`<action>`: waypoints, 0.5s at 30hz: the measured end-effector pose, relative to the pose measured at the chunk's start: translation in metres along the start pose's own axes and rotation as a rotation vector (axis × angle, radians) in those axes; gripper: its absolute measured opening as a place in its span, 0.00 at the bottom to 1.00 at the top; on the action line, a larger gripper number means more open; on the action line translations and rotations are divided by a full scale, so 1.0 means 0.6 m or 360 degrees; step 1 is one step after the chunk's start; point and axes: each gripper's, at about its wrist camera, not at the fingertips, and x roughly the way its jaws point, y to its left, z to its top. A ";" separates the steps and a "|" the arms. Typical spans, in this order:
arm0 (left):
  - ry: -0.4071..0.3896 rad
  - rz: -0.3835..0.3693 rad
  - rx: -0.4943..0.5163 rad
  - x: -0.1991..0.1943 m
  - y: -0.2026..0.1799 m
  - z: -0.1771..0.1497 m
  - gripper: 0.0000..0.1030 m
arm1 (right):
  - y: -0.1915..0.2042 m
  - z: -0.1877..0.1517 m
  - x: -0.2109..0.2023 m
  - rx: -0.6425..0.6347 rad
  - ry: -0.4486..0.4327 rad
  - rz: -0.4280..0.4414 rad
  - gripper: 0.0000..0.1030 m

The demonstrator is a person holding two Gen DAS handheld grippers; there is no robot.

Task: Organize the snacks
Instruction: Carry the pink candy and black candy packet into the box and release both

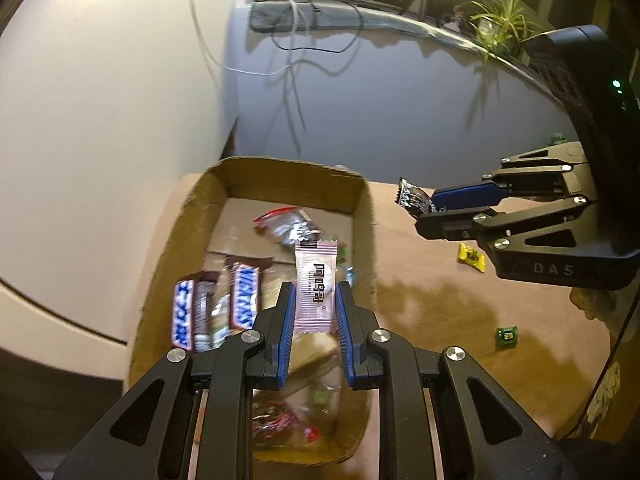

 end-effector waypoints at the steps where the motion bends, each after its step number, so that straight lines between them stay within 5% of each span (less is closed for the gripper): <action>1: -0.0001 0.0005 -0.0010 -0.001 0.004 -0.001 0.18 | 0.004 0.004 0.003 -0.0010 0.0003 0.0001 0.27; 15: 0.0004 0.0034 -0.0095 -0.010 0.042 -0.023 0.18 | 0.045 0.044 0.046 -0.0092 0.0053 0.0012 0.27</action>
